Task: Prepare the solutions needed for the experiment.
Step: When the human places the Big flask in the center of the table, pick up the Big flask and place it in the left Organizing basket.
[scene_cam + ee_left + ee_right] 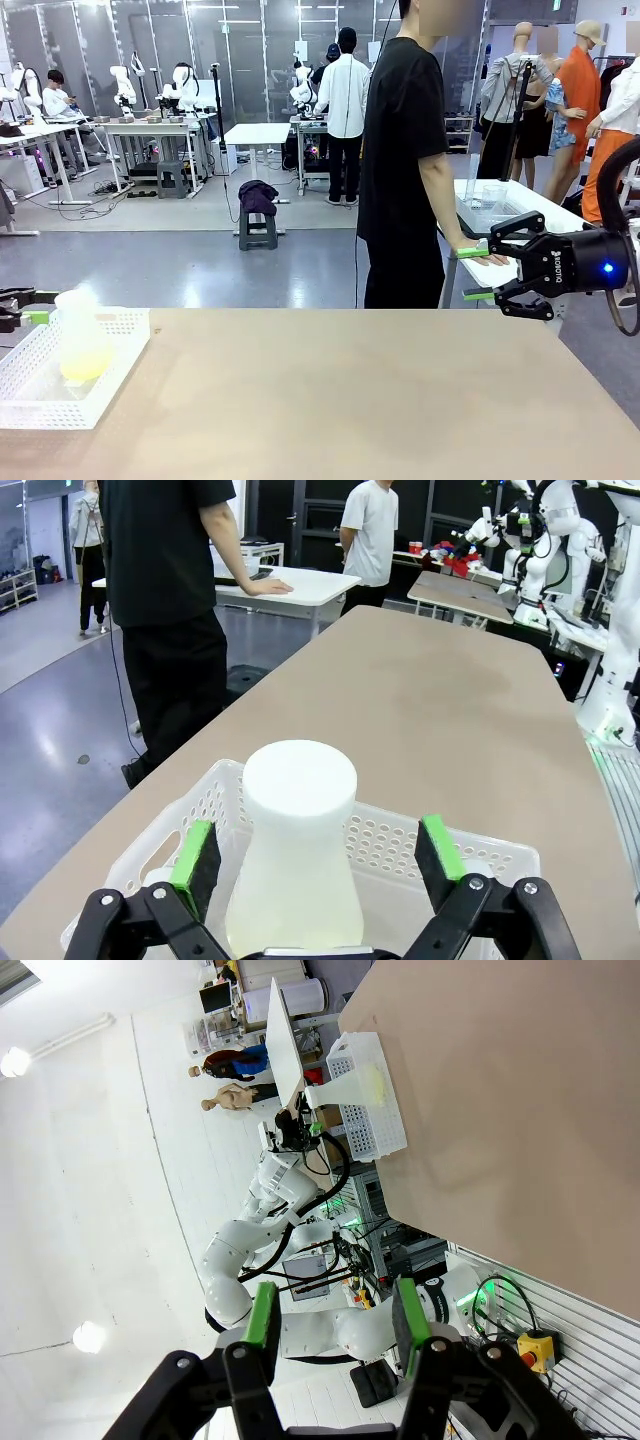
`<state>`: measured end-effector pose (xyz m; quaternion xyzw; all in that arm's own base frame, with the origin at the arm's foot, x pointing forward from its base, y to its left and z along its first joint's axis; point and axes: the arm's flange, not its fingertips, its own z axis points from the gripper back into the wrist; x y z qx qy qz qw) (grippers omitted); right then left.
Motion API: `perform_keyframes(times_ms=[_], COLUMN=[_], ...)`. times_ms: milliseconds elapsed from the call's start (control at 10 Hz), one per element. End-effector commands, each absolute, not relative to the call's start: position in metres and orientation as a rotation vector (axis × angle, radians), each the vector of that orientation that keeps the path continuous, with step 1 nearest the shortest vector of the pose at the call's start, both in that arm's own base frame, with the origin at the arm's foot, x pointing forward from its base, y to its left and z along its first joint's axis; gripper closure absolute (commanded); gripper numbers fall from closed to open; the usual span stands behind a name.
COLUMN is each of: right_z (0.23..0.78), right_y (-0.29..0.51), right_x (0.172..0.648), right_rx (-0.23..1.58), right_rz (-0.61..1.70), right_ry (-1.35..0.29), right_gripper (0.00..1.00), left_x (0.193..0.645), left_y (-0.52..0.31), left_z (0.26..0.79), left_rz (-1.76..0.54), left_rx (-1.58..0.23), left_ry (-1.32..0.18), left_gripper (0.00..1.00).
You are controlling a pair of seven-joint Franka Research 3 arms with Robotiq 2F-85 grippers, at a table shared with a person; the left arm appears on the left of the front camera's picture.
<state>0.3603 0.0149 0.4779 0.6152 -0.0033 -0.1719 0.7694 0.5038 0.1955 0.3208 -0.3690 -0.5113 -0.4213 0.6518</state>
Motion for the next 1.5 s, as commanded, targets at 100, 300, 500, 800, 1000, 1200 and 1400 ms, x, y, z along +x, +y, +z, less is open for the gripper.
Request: perform_keyframes(times_ms=[100, 300, 500, 800, 1000, 1200, 1400], right_z=[0.481, 0.481, 0.481, 0.481, 0.481, 0.481, 0.481], right_y=[0.016, 0.016, 0.016, 0.016, 0.016, 0.016, 0.016], right_x=[0.36, 0.36, 0.36, 0.36, 0.36, 0.36, 0.36], right_rx=[1.348, 1.348, 1.348, 1.348, 1.348, 1.348, 1.348], right_rz=[-0.393, -0.393, -0.393, -0.393, -0.393, -0.393, -0.393], right_ry=[0.005, 0.005, 0.005, 0.005, 0.005, 0.005, 0.005], right_gripper=[0.42, 0.42, 0.42, 0.42, 0.42, 0.42, 0.42], left_x=[0.505, 0.505, 0.491, 0.451, 0.437, 0.435, 0.442], left_y=[0.196, 0.196, 0.206, 0.235, 0.229, 0.2, 0.162], left_z=[0.321, 0.321, 0.326, 0.35, 0.39, 0.431, 0.463], left_rz=[-0.966, -0.966, -0.979, -0.942, -0.791, -0.702, -0.77], left_rx=[-0.847, -0.847, -0.829, -0.834, -1.031, -1.173, -1.276], left_ry=[-1.168, -1.168, -1.104, -1.067, -1.151, -1.046, -0.987], left_gripper=[0.0, 0.0, 0.0, 0.0, 0.0, 0.0, 0.0])
